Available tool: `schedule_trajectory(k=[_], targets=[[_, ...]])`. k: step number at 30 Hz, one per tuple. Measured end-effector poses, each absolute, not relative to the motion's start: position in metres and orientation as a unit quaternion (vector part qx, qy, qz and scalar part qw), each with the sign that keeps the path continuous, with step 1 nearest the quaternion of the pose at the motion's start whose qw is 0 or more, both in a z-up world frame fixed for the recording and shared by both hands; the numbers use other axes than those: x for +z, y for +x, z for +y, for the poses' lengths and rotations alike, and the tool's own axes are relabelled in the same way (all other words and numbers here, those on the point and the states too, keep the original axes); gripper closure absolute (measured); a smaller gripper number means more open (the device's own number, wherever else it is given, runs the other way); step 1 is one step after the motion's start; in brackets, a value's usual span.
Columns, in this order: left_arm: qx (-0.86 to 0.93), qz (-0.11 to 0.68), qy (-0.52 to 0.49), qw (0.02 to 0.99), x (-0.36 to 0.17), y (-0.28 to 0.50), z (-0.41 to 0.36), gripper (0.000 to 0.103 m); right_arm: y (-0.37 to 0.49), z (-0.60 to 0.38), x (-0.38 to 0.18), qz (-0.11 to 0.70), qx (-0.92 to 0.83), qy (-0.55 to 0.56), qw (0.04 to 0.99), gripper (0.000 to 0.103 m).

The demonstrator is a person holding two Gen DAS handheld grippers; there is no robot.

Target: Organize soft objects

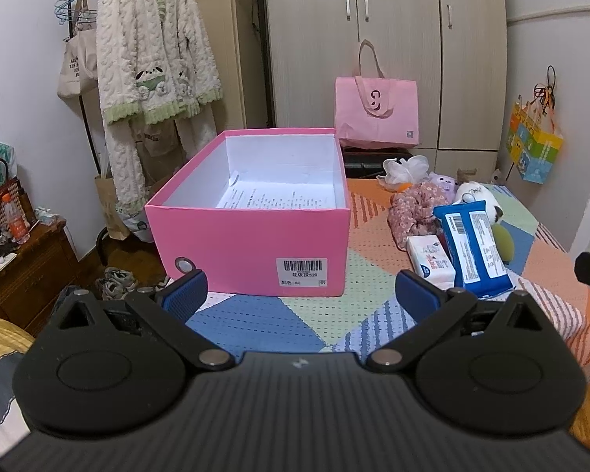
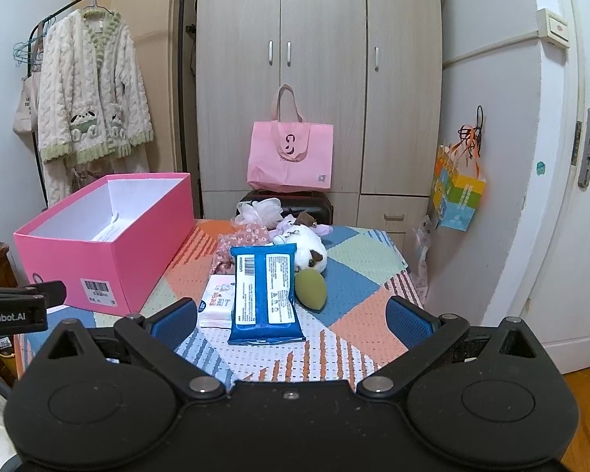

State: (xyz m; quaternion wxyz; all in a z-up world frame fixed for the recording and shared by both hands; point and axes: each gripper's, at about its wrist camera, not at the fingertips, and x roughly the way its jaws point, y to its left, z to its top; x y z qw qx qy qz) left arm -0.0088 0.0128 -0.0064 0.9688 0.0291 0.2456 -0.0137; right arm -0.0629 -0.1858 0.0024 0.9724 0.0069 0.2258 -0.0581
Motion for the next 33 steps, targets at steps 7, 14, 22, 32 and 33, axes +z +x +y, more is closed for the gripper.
schedule_trajectory(k=[7,14,22,32,33], targets=[[-0.017,0.250,0.037,0.967,-0.0089,-0.0086,0.0092,0.000,-0.0633,-0.1854,0.0029,0.226,-0.058,0.006,0.972,0.000],[-0.019,0.252,0.037,0.967,-0.0095,-0.0105,0.0096,0.000,-0.0647,-0.1852,0.0029,0.226,-0.060,0.007,0.972,0.000],[-0.017,0.260,0.036,0.965,-0.0109,-0.0085,0.0103,0.000,-0.0646,-0.1826,0.0029,0.231,-0.054,-0.001,0.972,0.000],[-0.016,0.261,0.044,0.964,-0.0074,-0.0068,0.0066,0.000,-0.0665,-0.1850,0.0076,0.222,-0.034,0.003,0.974,0.000],[-0.022,0.259,0.043,0.965,-0.0046,-0.0062,0.0064,0.000,-0.0657,-0.1858,0.0089,0.221,-0.026,0.003,0.975,0.000]])
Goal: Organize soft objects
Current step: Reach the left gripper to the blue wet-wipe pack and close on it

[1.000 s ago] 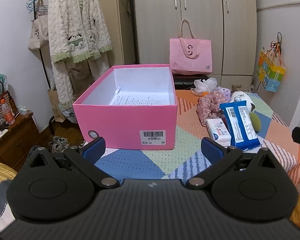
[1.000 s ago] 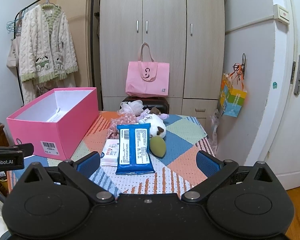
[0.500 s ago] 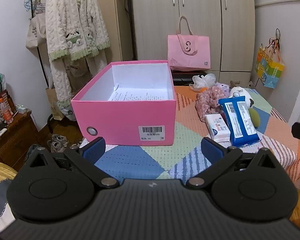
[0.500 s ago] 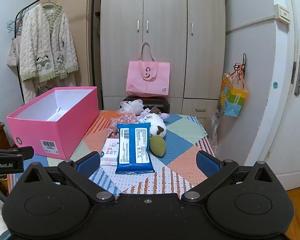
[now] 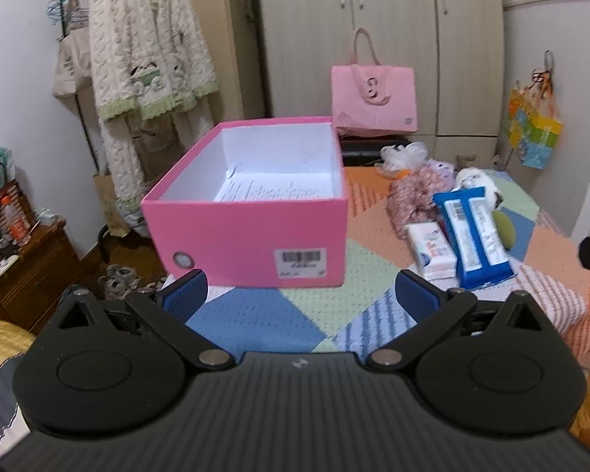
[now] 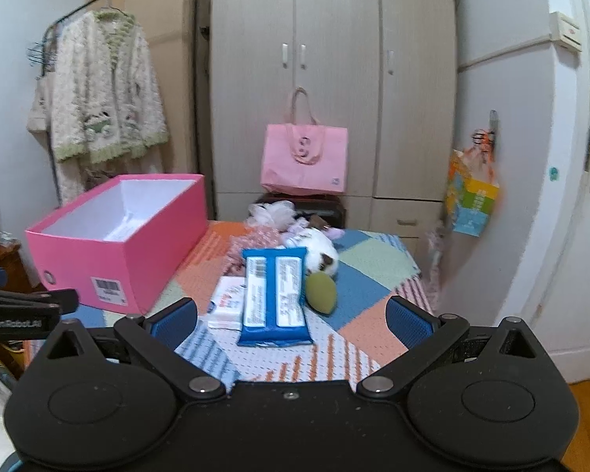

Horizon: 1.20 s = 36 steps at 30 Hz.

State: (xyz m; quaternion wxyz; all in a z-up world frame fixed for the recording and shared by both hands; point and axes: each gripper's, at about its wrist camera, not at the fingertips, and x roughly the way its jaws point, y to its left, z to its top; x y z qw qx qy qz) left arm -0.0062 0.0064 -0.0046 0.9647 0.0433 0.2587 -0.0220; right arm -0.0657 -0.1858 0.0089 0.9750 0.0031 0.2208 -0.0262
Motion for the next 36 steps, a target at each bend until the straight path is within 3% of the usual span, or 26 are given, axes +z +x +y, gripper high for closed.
schedule_trajectory(k=[13,20,25,36], targets=[[-0.133,0.209,0.006,0.969,0.005,0.020,-0.014,0.000,-0.041,-0.189,-0.019,0.172,0.024,-0.110,0.979,0.000],[-0.208,0.241,-0.010,0.948,-0.013,0.053,-0.047,0.006,0.003,-0.219,-0.050,0.182,0.097,-0.007,0.978,0.001],[-0.231,0.260,-0.020,0.938,-0.029,0.079,-0.066,0.006,0.027,-0.220,-0.072,0.187,0.120,-0.001,0.975,0.001],[-0.255,0.288,-0.036,0.922,-0.065,0.123,-0.091,0.039,0.070,-0.226,-0.104,0.243,0.145,0.038,0.958,0.010]])
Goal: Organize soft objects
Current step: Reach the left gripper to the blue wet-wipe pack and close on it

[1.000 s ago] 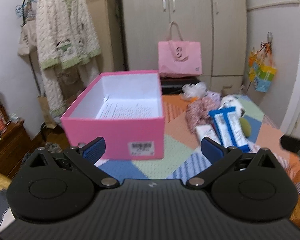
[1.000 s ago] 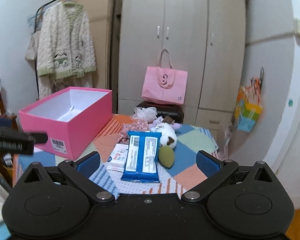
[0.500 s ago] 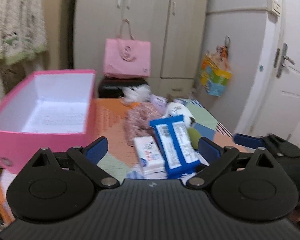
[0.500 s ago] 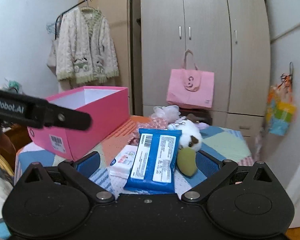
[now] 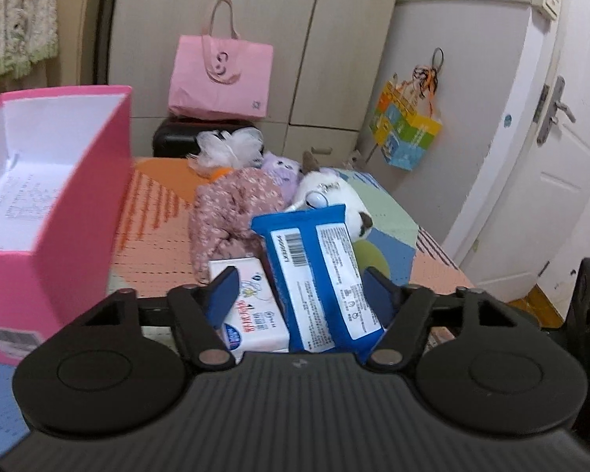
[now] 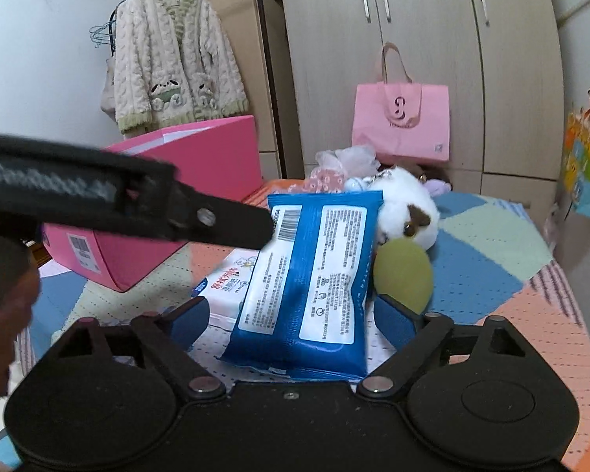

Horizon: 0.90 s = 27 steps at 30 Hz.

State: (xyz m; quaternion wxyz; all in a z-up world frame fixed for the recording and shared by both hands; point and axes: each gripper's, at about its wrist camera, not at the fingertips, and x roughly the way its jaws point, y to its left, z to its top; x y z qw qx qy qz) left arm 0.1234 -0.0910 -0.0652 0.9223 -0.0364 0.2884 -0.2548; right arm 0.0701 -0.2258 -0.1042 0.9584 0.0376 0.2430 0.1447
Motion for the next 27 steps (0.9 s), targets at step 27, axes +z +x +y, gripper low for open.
schedule_trajectory(k=[27], targets=[[-0.281,0.319,0.002,0.905,-0.081,0.118,-0.121,0.046,0.066,-0.223,-0.109,0.238,0.147,0.051,0.959,0.039]])
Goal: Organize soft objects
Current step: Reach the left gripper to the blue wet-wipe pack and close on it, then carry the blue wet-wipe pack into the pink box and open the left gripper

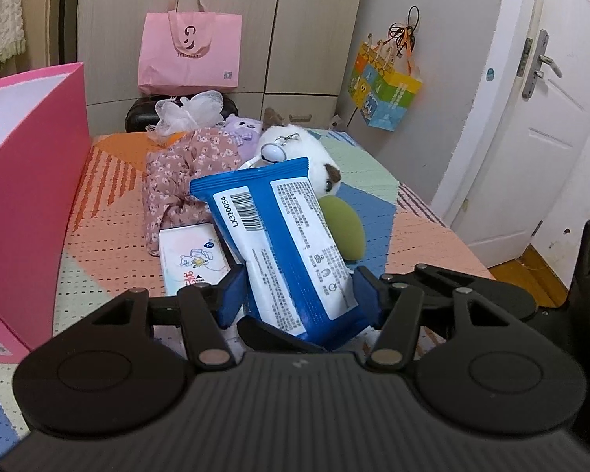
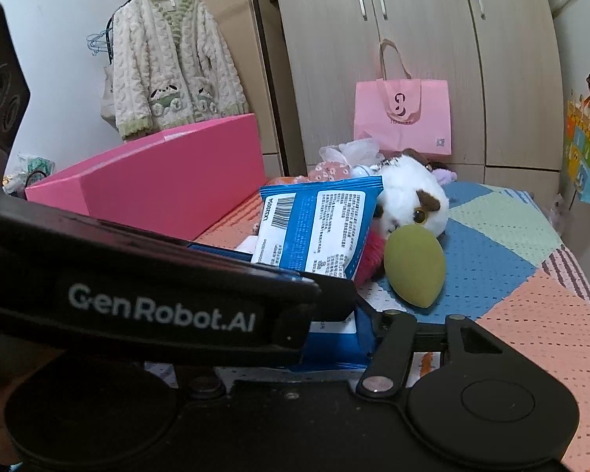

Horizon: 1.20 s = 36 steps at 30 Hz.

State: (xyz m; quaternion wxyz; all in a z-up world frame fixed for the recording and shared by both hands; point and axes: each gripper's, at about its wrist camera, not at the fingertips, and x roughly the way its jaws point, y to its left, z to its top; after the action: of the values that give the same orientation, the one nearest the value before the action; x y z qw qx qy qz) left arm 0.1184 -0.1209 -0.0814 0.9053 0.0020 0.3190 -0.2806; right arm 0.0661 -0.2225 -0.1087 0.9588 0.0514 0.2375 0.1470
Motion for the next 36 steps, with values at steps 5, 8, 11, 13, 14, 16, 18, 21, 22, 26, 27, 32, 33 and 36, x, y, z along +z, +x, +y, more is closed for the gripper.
schedule_trajectory(k=[5,8,11,13,14,16,18,21,22,26,27,32,33,36], targets=[[-0.285,0.320,0.013,0.903,-0.072,0.107,-0.121,0.046,0.058,-0.223,-0.098,0.246,0.146,0.056,0.957,0.038],[-0.283,0.329,0.016,0.901,-0.065,0.100,-0.119,0.046,0.054,-0.223,-0.092,0.254,0.152,0.063,0.953,0.038],[-0.282,0.343,0.014,0.896,-0.057,0.095,-0.114,0.046,0.047,-0.220,-0.088,0.257,0.155,0.064,0.952,0.039],[-0.282,0.343,0.013,0.896,-0.052,0.090,-0.110,0.046,0.043,-0.217,-0.082,0.259,0.159,0.066,0.951,0.039],[-0.281,0.344,0.011,0.896,-0.049,0.088,-0.108,0.046,0.041,-0.216,-0.079,0.260,0.160,0.066,0.950,0.039],[-0.279,0.347,0.008,0.895,-0.043,0.084,-0.103,0.046,0.038,-0.212,-0.073,0.263,0.161,0.065,0.949,0.039],[-0.274,0.357,-0.003,0.893,-0.038,0.082,-0.097,0.046,0.036,-0.207,-0.067,0.271,0.165,0.063,0.946,0.039],[-0.273,0.369,-0.005,0.888,-0.029,0.078,-0.088,0.045,0.034,-0.199,-0.057,0.290,0.172,0.064,0.939,0.039],[-0.275,0.375,-0.011,0.885,-0.027,0.078,-0.084,0.045,0.033,-0.196,-0.054,0.296,0.173,0.064,0.937,0.039],[-0.279,0.397,-0.028,0.874,-0.016,0.076,-0.059,0.044,0.030,-0.177,-0.039,0.321,0.180,0.051,0.928,0.039],[-0.279,0.401,-0.031,0.872,-0.015,0.076,-0.053,0.044,0.030,-0.171,-0.036,0.328,0.183,0.049,0.926,0.039],[-0.267,0.420,-0.047,0.866,-0.009,0.071,-0.020,0.045,0.029,-0.139,-0.025,0.350,0.201,0.028,0.914,0.039],[-0.264,0.421,-0.047,0.867,-0.007,0.070,-0.014,0.045,0.029,-0.134,-0.024,0.352,0.206,0.025,0.913,0.039],[-0.252,0.438,-0.055,0.861,-0.004,0.071,0.006,0.045,0.032,-0.116,-0.019,0.365,0.225,0.022,0.903,0.039]])
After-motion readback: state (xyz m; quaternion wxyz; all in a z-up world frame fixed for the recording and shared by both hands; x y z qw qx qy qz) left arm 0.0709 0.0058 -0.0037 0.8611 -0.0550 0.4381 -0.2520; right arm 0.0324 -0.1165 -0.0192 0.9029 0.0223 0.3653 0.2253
